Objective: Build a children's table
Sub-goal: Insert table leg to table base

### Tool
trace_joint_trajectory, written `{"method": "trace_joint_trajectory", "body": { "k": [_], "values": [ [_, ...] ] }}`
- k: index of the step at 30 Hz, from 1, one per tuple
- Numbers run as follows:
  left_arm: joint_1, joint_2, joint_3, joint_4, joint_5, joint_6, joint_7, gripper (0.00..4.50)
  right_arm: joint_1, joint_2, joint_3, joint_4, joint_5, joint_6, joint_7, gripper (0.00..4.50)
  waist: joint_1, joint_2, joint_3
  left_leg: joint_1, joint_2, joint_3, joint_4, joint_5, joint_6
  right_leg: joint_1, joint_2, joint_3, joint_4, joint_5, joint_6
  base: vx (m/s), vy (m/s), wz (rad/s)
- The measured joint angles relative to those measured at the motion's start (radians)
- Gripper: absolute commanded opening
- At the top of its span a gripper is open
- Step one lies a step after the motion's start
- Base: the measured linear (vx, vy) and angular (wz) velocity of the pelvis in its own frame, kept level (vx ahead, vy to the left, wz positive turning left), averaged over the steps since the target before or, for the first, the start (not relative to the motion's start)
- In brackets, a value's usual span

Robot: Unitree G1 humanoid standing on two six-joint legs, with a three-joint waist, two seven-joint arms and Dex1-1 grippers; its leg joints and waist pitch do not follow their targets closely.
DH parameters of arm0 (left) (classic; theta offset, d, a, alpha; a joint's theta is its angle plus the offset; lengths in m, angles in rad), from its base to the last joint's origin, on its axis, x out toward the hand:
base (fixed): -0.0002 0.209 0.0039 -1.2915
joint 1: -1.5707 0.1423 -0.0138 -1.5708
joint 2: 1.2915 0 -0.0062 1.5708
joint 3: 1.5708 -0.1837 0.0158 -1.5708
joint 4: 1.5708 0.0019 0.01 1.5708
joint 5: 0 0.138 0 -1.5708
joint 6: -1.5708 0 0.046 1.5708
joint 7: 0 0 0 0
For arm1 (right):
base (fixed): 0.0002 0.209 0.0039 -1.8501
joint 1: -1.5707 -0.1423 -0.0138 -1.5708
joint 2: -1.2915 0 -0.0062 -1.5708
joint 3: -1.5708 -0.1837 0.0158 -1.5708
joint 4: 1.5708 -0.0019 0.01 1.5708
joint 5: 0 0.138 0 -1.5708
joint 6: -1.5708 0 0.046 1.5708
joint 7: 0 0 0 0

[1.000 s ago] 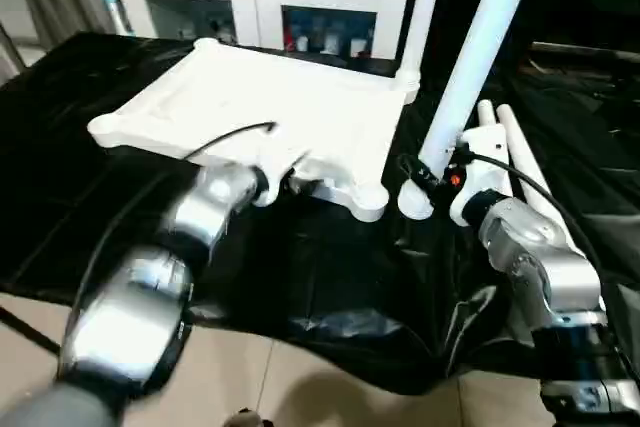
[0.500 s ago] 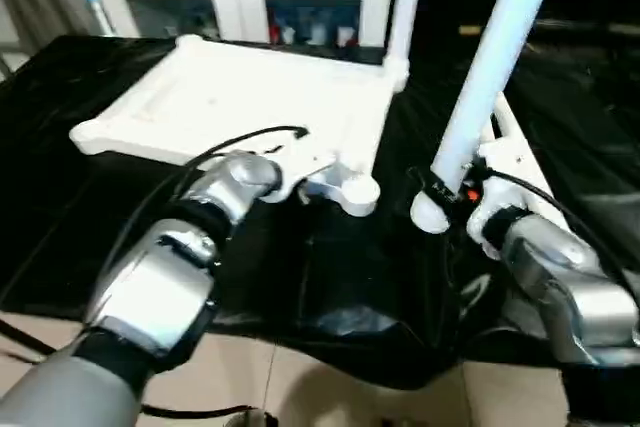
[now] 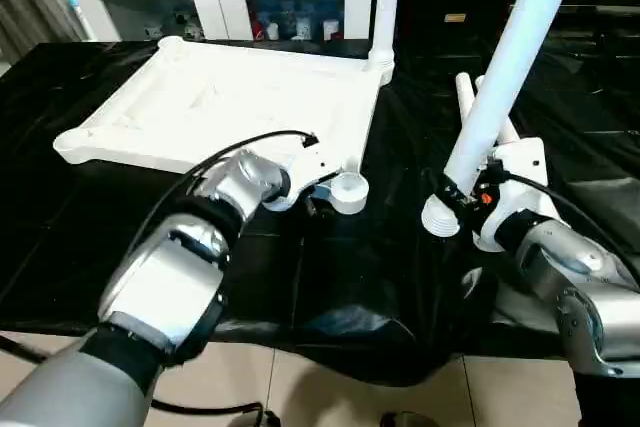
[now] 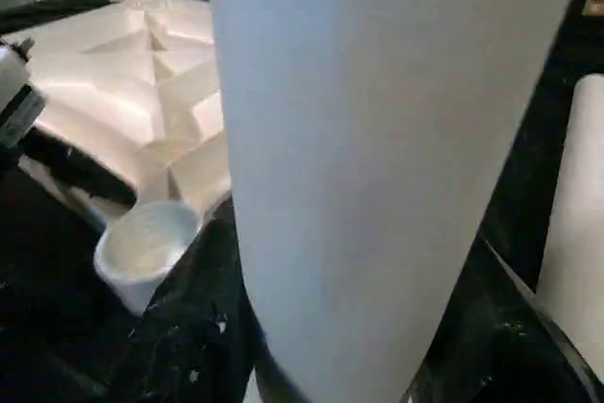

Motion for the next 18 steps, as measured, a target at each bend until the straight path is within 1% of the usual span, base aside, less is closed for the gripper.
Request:
{"method": "trace_joint_trajectory", "body": {
  "k": [2,4,9,12,14,16,17,18],
  "values": [
    [-0.001,0.004,-0.006,-0.005,0.004,0.0,-0.104,4.5,-0.028,0.002,0.006,0.033,0.0,-0.017,0.009,1.84,0.002,0.0,0.0,0.0,0.0,0.0,-0.001,0.001,0.002,0.0,0.0,0.0,-0.001,0.0,0.0,0.0,0.0,0.0],
    [0.001,-0.001,-0.019,-0.006,0.01,0.001,-0.18,4.5,-0.046,0.005,0.01,0.055,-0.001,-0.025,0.012,1.84,0.007,-0.001,0.0,-0.001,0.0,0.001,-0.001,0.003,0.005,0.0,0.0,0.0,-0.003,-0.001,-0.001,0.0,0.0,0.0],
    [0.004,0.002,-0.026,-0.04,0.014,0.005,-0.323,4.5,-0.087,0.017,0.027,0.129,-0.008,-0.058,0.033,1.84,0.029,-0.006,-0.002,-0.002,0.0,0.002,0.0,0.003,0.011,0.0,-0.001,0.0,-0.003,-0.001,-0.002,0.0,0.0,0.0],
    [0.041,0.019,-0.022,-0.121,-0.01,0.005,-0.434,4.5,-0.117,0.02,0.041,0.174,-0.011,-0.085,0.052,1.84,0.05,-0.008,-0.003,-0.002,0.0,0.003,0.0,0.003,0.011,0.0,-0.001,0.0,-0.002,-0.002,-0.003,0.0,0.0,0.0],
    [0.079,0.024,-0.011,-0.183,-0.035,-0.001,-0.456,4.5,-0.129,0.025,0.048,0.202,-0.012,-0.099,0.056,1.84,0.062,-0.011,-0.003,-0.002,0.0,0.003,0.001,0.003,0.011,-0.001,-0.002,0.0,0.001,-0.003,-0.005,0.0,0.0,0.0],
    [0.114,0.032,0.007,-0.247,-0.059,-0.009,-0.442,4.5,-0.137,0.032,0.057,0.22,-0.012,-0.108,0.065,1.84,0.072,-0.015,-0.003,-0.002,0.0,0.003,0.003,0.004,0.012,-0.002,-0.003,-0.001,0.005,-0.004,-0.007,0.0,0.0,0.0],
    [0.13,0.04,0.016,-0.286,-0.062,-0.02,-0.429,4.5,-0.139,0.038,0.06,0.231,-0.013,-0.117,0.072,1.84,0.08,-0.017,-0.003,-0.002,0.001,0.004,0.003,0.005,0.013,-0.002,-0.003,-0.001,0.006,-0.004,-0.007,0.0,0.0,0.0],
    [0.14,0.054,0.018,-0.316,-0.062,-0.036,-0.423,4.5,-0.14,0.041,0.065,0.236,-0.014,-0.122,0.076,1.84,0.083,-0.018,-0.003,-0.002,0.001,0.004,0.004,0.005,0.014,-0.002,-0.004,-0.002,0.008,-0.004,-0.007,0.0,0.0,0.0]
  ]
}}
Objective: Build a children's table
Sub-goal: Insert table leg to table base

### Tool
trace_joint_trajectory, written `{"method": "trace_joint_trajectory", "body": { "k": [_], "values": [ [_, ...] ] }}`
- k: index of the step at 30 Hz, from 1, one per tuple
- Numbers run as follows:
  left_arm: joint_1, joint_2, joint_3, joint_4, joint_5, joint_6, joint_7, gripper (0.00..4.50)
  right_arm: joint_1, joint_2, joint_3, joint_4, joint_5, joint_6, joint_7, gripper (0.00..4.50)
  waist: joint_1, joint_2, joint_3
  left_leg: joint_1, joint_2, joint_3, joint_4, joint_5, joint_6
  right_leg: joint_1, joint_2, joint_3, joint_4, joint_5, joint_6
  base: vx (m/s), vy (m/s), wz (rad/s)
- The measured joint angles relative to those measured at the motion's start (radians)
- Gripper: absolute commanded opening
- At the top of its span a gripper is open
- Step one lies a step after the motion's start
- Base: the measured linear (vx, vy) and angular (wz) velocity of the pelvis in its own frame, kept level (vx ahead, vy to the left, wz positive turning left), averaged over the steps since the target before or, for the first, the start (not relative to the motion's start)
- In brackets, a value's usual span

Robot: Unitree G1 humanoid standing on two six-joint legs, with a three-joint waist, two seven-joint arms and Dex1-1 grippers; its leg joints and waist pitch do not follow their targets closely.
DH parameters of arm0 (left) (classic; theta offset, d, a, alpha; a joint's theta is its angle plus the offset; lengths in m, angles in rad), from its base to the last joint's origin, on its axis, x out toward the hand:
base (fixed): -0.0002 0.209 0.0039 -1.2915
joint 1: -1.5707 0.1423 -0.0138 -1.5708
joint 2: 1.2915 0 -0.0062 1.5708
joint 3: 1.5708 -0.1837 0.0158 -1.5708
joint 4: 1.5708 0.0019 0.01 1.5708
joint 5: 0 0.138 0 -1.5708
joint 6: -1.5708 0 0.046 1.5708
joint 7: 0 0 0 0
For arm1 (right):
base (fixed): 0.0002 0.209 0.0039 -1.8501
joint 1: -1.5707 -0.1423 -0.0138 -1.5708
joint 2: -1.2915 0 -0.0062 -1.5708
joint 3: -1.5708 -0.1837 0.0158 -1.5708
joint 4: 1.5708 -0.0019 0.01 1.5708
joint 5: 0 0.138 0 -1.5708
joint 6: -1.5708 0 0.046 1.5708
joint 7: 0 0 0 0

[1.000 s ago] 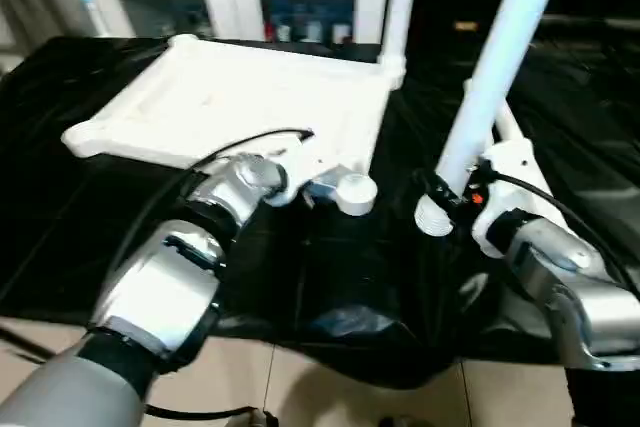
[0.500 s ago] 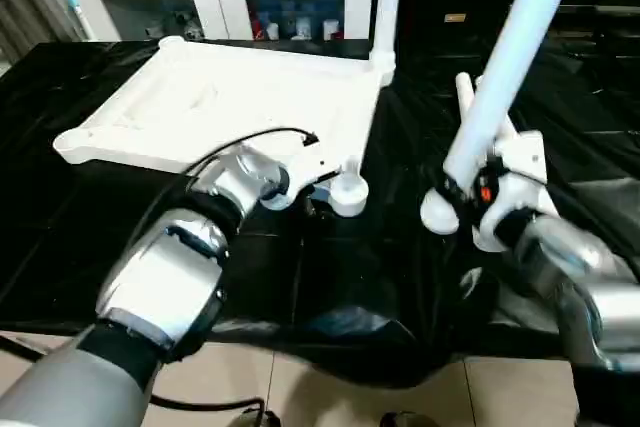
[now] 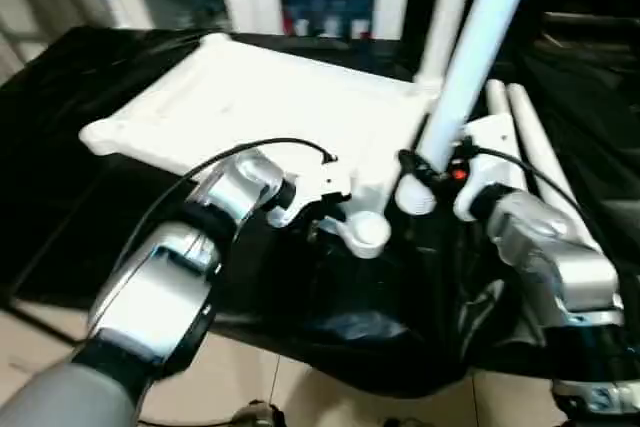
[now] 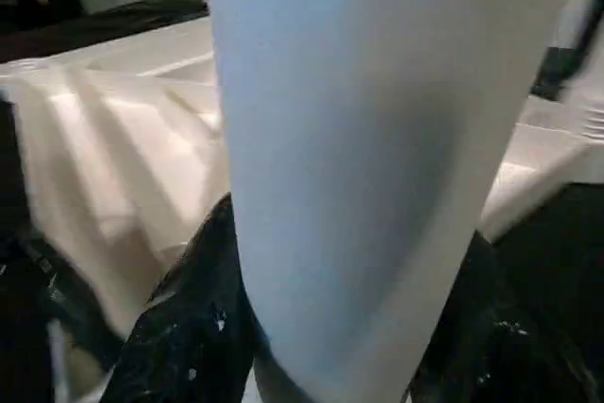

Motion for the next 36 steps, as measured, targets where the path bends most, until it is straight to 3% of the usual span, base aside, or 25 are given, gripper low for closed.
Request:
{"method": "trace_joint_trajectory", "body": {
  "k": [6,11,12,20,28,36],
  "values": [
    [0.049,0.115,-0.028,-0.081,0.056,-0.093,0.013,4.5,-0.001,0.003,0.013,0.012,0.0,-0.018,0.023,1.84,-0.001,-0.006,-0.003,0.001,-0.001,0.005,0.001,0.0,-0.003,0.0,-0.005,0.0,0.005,0.001,0.001,0.0,0.0,0.0],
    [0.063,0.144,-0.034,-0.077,0.093,-0.175,0.099,4.5,0.001,0.003,0.02,0.024,0.003,-0.029,0.05,1.84,-0.002,-0.012,-0.007,0.001,-0.002,0.005,0.001,0.0,-0.003,0.0,-0.007,-0.001,0.007,0.002,0.002,0.0,0.0,0.0],
    [0.063,0.145,-0.034,-0.068,0.098,-0.191,0.13,4.21,0.003,0.002,0.02,0.024,0.003,-0.032,0.054,1.84,-0.002,-0.012,-0.008,0.001,-0.002,0.005,0.001,0.0,-0.003,0.0,-0.007,-0.001,0.007,0.002,0.002,0.0,0.0,0.0],
    [0.025,0.117,-0.042,0.055,0.157,-0.247,0.298,3.7,0.01,0.001,0.023,0.024,0.004,-0.04,0.065,1.84,0.0,-0.013,-0.008,0.0,-0.002,0.005,0.004,0.0,-0.003,0.001,-0.008,-0.001,0.007,0.002,0.002,0.0,0.0,0.0],
    [-0.007,0.086,-0.074,0.161,0.2,-0.259,0.338,3.13,0.011,0.0,0.028,0.024,0.004,-0.042,0.079,1.84,0.0,-0.014,-0.009,0.0,-0.002,0.005,0.004,0.0,-0.003,0.001,-0.008,-0.001,0.008,0.002,0.002,0.0,0.0,0.0],
    [-0.048,0.077,-0.059,0.206,0.197,-0.213,0.268,2.44,0.029,-0.002,0.027,0.021,0.005,-0.048,0.085,1.84,-0.002,-0.013,-0.011,0.001,-0.002,0.005,0.005,0.0,-0.003,0.001,-0.008,-0.001,0.009,0.002,0.002,0.0,0.0,0.0]
  ]
}}
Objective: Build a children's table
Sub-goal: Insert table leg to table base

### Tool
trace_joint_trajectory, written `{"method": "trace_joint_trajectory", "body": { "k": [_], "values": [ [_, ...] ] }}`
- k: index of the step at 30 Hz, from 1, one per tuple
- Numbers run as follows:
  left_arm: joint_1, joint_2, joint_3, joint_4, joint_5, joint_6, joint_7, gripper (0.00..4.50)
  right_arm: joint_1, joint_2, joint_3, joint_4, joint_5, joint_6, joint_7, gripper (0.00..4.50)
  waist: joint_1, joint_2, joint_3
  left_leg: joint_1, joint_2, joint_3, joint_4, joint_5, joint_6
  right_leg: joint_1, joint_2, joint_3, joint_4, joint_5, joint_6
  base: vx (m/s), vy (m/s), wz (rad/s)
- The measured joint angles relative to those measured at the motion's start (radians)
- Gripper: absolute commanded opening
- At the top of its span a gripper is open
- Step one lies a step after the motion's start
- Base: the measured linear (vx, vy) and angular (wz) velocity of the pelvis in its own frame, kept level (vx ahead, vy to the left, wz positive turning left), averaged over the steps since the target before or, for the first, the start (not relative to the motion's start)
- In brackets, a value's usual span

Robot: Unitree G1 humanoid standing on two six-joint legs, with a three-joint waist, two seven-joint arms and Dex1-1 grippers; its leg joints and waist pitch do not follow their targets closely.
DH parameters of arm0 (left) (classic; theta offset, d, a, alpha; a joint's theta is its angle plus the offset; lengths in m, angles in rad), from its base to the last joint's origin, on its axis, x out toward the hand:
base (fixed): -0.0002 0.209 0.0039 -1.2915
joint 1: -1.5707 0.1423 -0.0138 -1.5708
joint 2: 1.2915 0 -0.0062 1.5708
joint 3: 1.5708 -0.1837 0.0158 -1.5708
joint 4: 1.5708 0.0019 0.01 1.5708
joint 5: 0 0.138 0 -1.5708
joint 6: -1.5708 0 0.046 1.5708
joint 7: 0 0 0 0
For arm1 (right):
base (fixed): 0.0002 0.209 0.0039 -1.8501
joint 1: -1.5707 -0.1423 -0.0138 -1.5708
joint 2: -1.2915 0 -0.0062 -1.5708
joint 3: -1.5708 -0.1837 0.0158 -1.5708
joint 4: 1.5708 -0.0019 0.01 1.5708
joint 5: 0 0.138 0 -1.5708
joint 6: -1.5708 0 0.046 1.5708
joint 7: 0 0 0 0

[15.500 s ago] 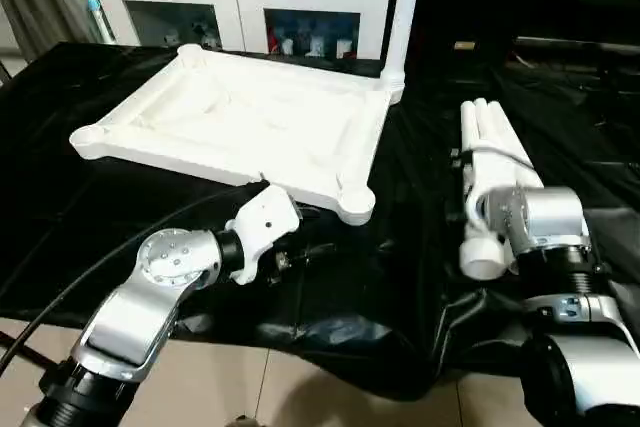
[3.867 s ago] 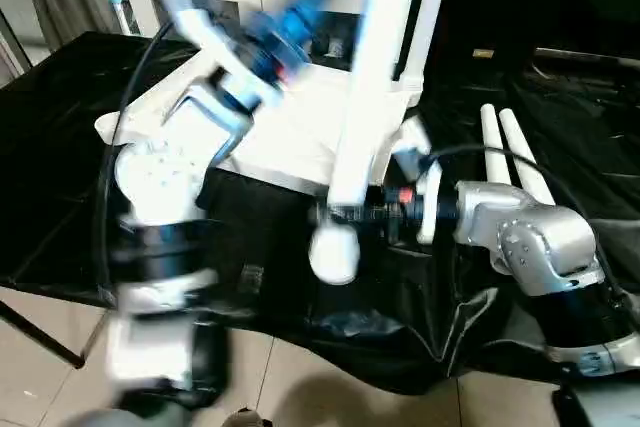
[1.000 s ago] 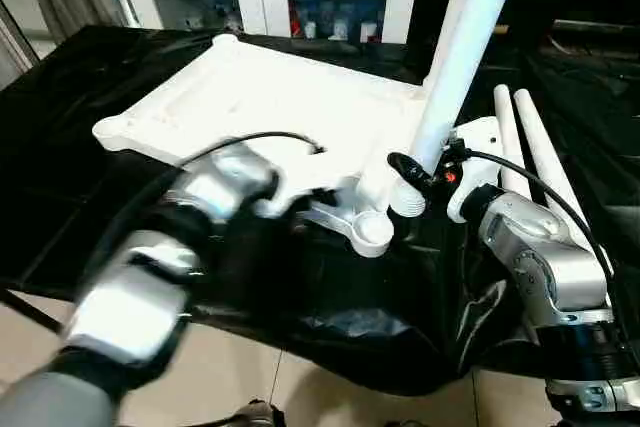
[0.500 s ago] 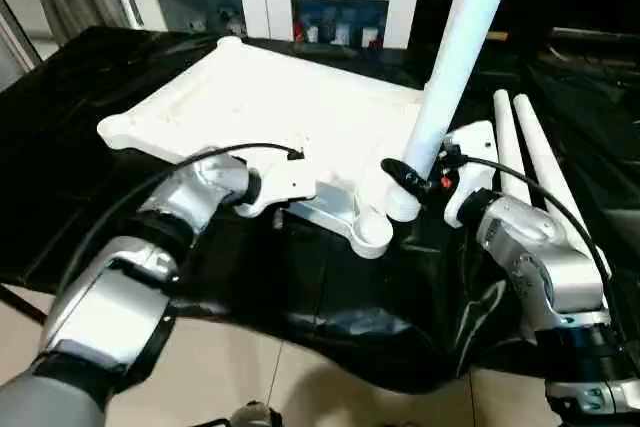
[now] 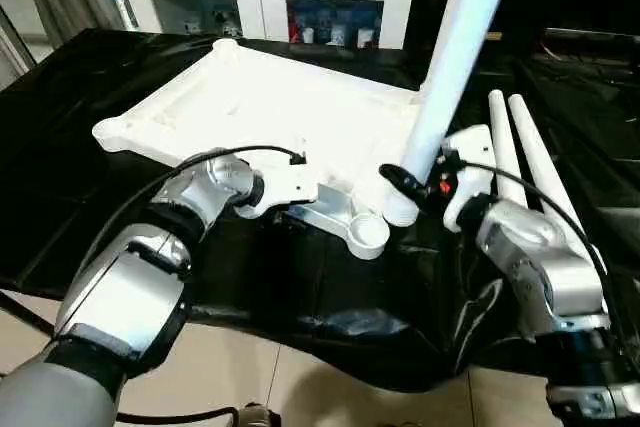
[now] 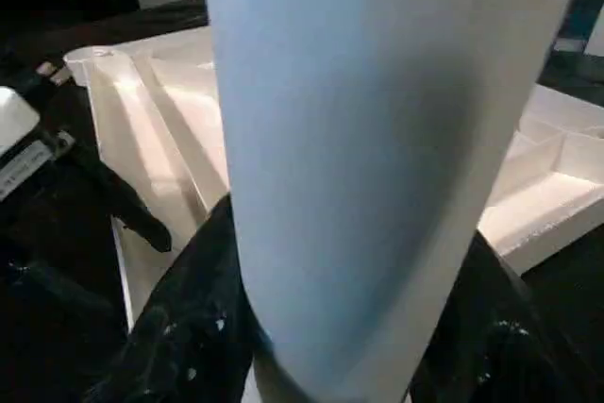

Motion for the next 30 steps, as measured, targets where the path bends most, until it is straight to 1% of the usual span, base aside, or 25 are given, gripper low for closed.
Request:
{"method": "trace_joint_trajectory", "body": {
  "k": [2,3,4,7,9,10,13,14,15,20,23,26,30],
  "values": [
    [-0.017,0.0,0.0,0.003,0.0,0.023,-0.061,2.41,0.001,0.0,0.0,-0.001,0.0,0.0,0.0,1.84,0.0,0.001,-0.002,0.0,0.0,0.0,0.0,0.0,0.0,0.0,0.0,0.0,0.0,0.0,0.0,0.0,0.0,0.0],
    [-0.018,0.0,0.0,0.003,-0.002,0.034,-0.09,2.18,0.002,0.0,0.0,-0.001,0.0,0.0,0.001,1.84,0.0,0.002,-0.003,0.0,0.0,0.0,0.0,0.0,0.0,0.0,0.0,0.0,-0.001,0.0,0.0,0.0,0.0,0.0],
    [-0.019,0.0,-0.001,0.002,-0.002,0.04,-0.109,2.04,0.002,0.0,0.0,-0.001,-0.001,0.0,0.001,1.84,0.0,0.002,-0.003,0.0,0.0,0.0,0.0,0.0,0.0,0.0,0.0,0.0,-0.001,0.0,0.0,0.0,0.0,0.0],
    [-0.036,0.002,-0.019,0.001,0.004,0.067,-0.187,1.9,0.002,-0.001,0.0,-0.001,-0.001,-0.002,0.001,1.84,0.0,0.002,-0.003,0.0,0.0,0.0,0.0,0.0,0.0,0.0,0.0,0.0,-0.001,0.0,0.0,0.0,0.0,0.0],
    [-0.038,0.002,-0.018,-0.004,0.003,0.086,-0.225,1.66,0.002,-0.001,0.0,-0.001,-0.002,-0.002,0.001,1.84,0.001,0.001,-0.003,0.0,0.0,0.0,0.0,0.0,0.0,0.0,0.0,0.0,0.0,0.0,0.0,0.0,0.0,0.0],
    [-0.039,0.001,-0.018,-0.007,0.002,0.094,-0.243,1.66,0.002,-0.001,0.0,-0.001,-0.002,-0.002,0.001,1.84,0.001,0.001,-0.003,0.0,0.0,0.0,0.0,0.0,0.0,0.0,0.0,0.0,0.0,0.0,0.0,0.0,0.0,0.0],
    [-0.039,-0.002,-0.014,-0.019,-0.005,0.138,-0.297,1.46,0.002,-0.001,0.0,-0.001,-0.003,-0.003,0.001,1.84,0.003,0.001,-0.003,0.0,0.0,0.0,0.0,0.0,0.0,0.0,0.0,0.0,0.0,0.0,0.0,0.0,0.0,0.0],
    [-0.039,-0.004,-0.011,-0.023,-0.011,0.16,-0.305,1.29,0.002,-0.001,0.0,-0.001,-0.003,-0.004,0.001,1.84,0.004,0.001,-0.003,0.0,0.0,0.0,0.0,0.0,0.0,0.0,0.0,0.0,0.001,0.0,0.0,0.0,0.0,0.0],
    [-0.039,-0.005,-0.007,-0.029,-0.018,0.178,-0.305,1.29,0.002,-0.001,0.0,0.0,-0.004,-0.006,0.001,1.84,0.004,0.001,-0.003,0.0,0.0,0.0,0.0,0.0,0.0,0.0,0.0,0.0,0.001,0.0,0.0,0.0,0.0,0.0],
    [-0.02,-0.011,-0.002,-0.08,-0.016,0.265,-0.231,0.81,0.002,0.0,0.0,0.004,-0.006,-0.013,-0.002,1.84,0.006,0.002,-0.003,0.001,0.0,0.0,0.001,0.0,0.0,0.001,-0.001,0.0,0.003,0.0,0.0,0.0,0.0,0.0],
    [0.002,-0.018,0.009,-0.121,-0.017,0.304,-0.185,0.75,0.002,0.0,0.0,0.004,-0.007,-0.014,-0.005,1.84,0.0,0.002,-0.003,0.004,-0.001,0.0,0.002,0.0,0.0,0.002,-0.002,0.0,0.005,0.001,-0.001,0.0,0.0,0.0],
    [0.032,-0.034,0.043,-0.168,-0.027,0.362,-0.118,0.64,0.002,0.002,0.0,0.004,-0.007,-0.014,-0.014,1.84,-0.006,0.003,-0.005,0.005,-0.001,0.0,0.002,0.0,0.0,0.002,-0.002,0.0,0.005,0.002,-0.002,0.0,0.0,0.0],
    [0.074,-0.035,0.062,-0.231,-0.038,0.408,-0.069,0.56,0.002,0.002,-0.002,0.005,-0.007,-0.014,-0.022,1.84,-0.015,0.001,-0.007,0.005,-0.001,0.0,0.002,0.0,0.0,0.002,-0.002,-0.001,0.005,0.003,-0.001,0.0,0.0,0.0]
  ]
}}
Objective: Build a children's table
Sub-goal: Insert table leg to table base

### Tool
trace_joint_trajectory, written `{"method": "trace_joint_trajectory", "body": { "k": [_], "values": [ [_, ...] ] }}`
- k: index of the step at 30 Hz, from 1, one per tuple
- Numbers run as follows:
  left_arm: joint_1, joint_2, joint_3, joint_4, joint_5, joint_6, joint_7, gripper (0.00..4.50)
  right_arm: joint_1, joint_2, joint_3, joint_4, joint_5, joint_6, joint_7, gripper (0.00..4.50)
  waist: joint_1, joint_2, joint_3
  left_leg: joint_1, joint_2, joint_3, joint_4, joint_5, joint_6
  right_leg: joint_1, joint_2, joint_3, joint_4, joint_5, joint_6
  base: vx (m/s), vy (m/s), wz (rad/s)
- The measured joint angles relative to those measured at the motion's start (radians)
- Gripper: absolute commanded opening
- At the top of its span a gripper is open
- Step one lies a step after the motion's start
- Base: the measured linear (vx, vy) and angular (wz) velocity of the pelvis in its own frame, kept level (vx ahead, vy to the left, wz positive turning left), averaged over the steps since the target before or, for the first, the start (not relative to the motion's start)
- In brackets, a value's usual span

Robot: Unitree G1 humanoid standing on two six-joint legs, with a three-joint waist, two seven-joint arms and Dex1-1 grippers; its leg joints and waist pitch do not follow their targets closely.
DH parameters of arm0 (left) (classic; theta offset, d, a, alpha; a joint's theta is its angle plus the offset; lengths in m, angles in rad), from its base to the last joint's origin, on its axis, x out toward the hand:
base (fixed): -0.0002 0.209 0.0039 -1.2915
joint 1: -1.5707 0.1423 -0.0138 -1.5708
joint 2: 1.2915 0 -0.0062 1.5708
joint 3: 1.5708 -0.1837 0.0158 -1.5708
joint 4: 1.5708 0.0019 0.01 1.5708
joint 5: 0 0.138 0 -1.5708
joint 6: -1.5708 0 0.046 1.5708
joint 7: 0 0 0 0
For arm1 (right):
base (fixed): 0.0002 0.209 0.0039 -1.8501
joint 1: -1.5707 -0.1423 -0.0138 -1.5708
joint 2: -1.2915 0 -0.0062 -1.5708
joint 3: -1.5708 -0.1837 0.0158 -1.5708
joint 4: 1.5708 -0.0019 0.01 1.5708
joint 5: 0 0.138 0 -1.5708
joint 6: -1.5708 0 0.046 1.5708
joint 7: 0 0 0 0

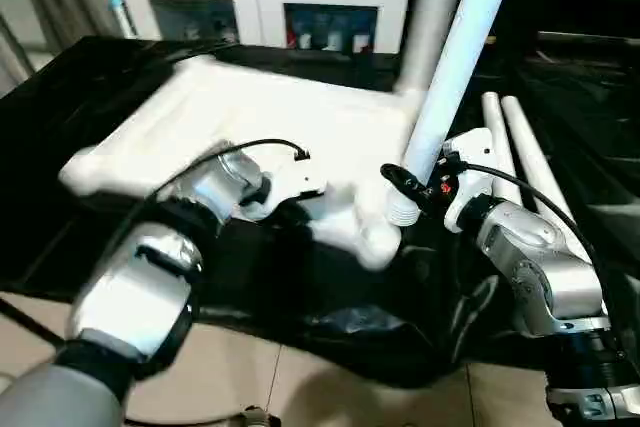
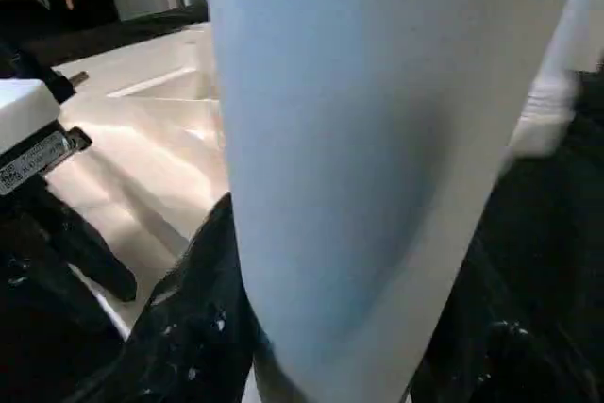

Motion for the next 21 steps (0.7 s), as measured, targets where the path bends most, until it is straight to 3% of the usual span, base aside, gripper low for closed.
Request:
{"method": "trace_joint_trajectory", "body": {
  "k": [6,12,21],
  "values": [
    [0.087,0.0,0.014,-0.129,-0.012,0.03,0.057,0.3,0.0,0.006,0.001,0.008,0.0,0.0,-0.001,1.84,-0.003,-0.006,-0.013,0.002,0.0,0.0,0.0,0.0,0.0,0.0,0.0,0.0,-0.001,0.0,0.0,0.0,0.0,0.0],
    [0.175,0.008,0.038,-0.193,-0.035,-0.118,0.123,0.13,0.0,0.006,0.002,0.008,0.0,-0.002,-0.002,1.84,-0.007,-0.007,-0.014,0.002,0.0,0.0,0.0,0.0,0.0,0.0,0.0,0.0,-0.002,0.0,0.0,0.0,0.0,0.0],
    [0.24,0.014,0.059,-0.279,-0.077,-0.12,0.146,0.0,0.0,0.006,-0.006,0.009,0.005,-0.002,-0.002,1.84,-0.011,-0.008,-0.014,-0.001,0.0,0.0,-0.001,0.0,0.0,-0.003,0.0,0.0,-0.003,-0.001,0.002,0.0,0.0,0.0]
  ]
}}
